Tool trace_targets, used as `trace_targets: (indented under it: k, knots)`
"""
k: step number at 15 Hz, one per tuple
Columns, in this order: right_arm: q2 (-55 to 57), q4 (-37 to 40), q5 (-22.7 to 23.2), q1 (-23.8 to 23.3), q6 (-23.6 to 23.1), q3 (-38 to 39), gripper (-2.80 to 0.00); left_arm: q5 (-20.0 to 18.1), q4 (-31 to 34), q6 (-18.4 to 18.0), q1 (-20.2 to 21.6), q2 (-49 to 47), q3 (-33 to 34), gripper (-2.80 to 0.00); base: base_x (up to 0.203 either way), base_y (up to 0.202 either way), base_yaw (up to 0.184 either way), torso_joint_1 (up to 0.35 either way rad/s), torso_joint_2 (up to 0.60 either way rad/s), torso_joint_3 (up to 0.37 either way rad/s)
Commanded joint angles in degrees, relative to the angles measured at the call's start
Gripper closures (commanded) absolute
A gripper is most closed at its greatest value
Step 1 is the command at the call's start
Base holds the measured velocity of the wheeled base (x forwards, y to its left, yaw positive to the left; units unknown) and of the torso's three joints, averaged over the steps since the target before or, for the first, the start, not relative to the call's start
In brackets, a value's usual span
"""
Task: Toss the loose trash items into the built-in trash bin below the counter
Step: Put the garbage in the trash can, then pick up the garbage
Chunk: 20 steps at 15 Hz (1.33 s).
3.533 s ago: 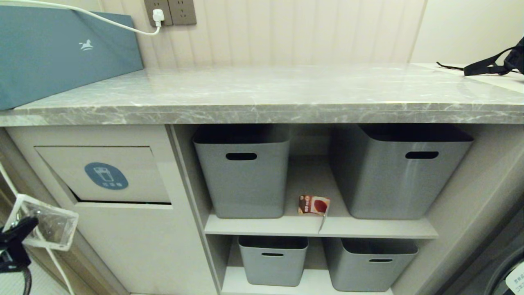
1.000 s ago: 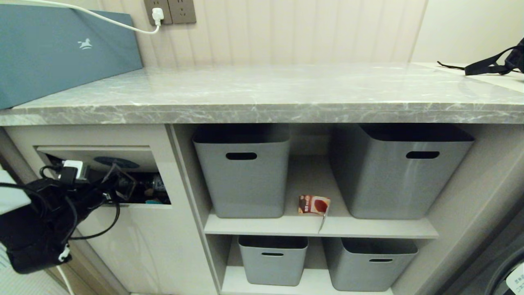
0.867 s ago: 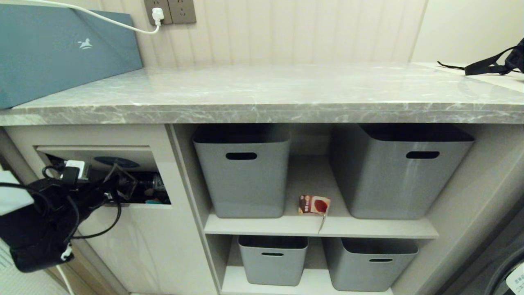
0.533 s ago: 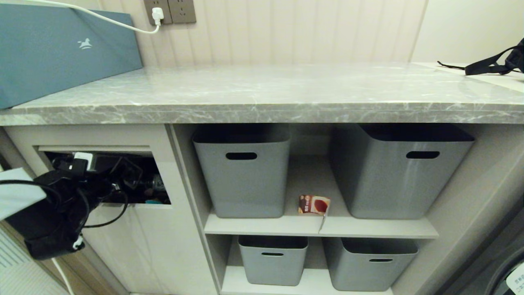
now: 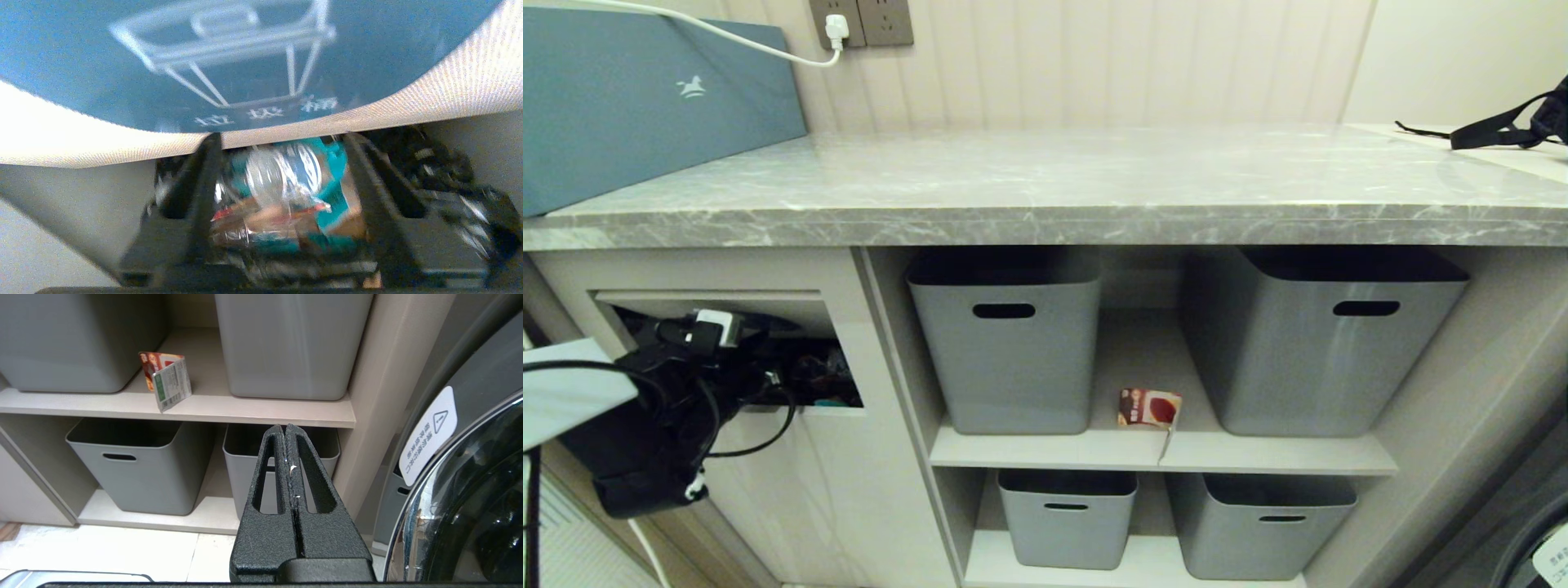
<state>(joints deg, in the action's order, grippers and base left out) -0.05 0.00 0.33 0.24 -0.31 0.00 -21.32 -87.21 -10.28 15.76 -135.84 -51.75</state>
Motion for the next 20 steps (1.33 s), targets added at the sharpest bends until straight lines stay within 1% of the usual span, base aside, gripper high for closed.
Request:
trace_targets:
  k: [1,3,5,6,8,10,12,18,20]
  knots:
    - [-0.04,-0.04,0.02,0.05,-0.04,0.0,0.0,-0.12,-0.45,-0.01,0.16,2.2,4.1,-2.8,0.0,0.0,0.0,0.0,0.0,0.0]
    - [-0.04,-0.01,0.02,0.02,-0.04,0.0,0.0,-0.14,-0.45,0.06,0.24,4.8,7.92,-2.8,0.0,0.0,0.0,0.0,0.0,0.0]
    - [-0.04,0.0,0.02,0.02,-0.04,0.0,0.0,-0.12,-0.45,0.08,0.46,6.85,9.8,-2.8,0.0,0.0,0.0,0.0,0.0,0.0]
    - [-0.04,-0.07,0.02,0.02,-0.04,0.0,0.0,-0.12,-0.45,0.08,0.55,7.72,10.8,0.0,0.0,0.0,0.0,0.0,0.0,0.0]
    - [-0.04,0.0,0.02,0.02,-0.04,0.0,0.0,-0.12,-0.45,0.13,0.75,10.8,13.64,0.0,0.0,0.0,0.0,0.0,0.0,0.0]
    - [-0.04,0.0,0.0,0.02,-0.04,0.0,0.0,-0.12,-0.45,0.14,1.13,15.08,19.57,0.0,0.0,0.0,0.0,0.0,0.0,0.0]
    - [-0.04,0.0,0.02,0.02,-0.04,0.0,0.0,-0.1,-0.45,0.21,1.66,21.69,25.9,0.0,0.0,0.0,0.0,0.0,0.0,0.0]
    - [-0.04,-0.01,0.02,0.08,-0.04,0.0,0.0,-0.05,-0.46,1.22,2.1,47.54,40.88,0.0,0.0,0.0,0.0,0.0,0.0,0.0]
    - [-0.04,0.0,0.02,0.02,-0.04,0.0,0.0,-0.31,-0.46,1.28,1.21,56.44,46.63,0.0,0.0,0.0,0.0,0.0,0.0,0.0]
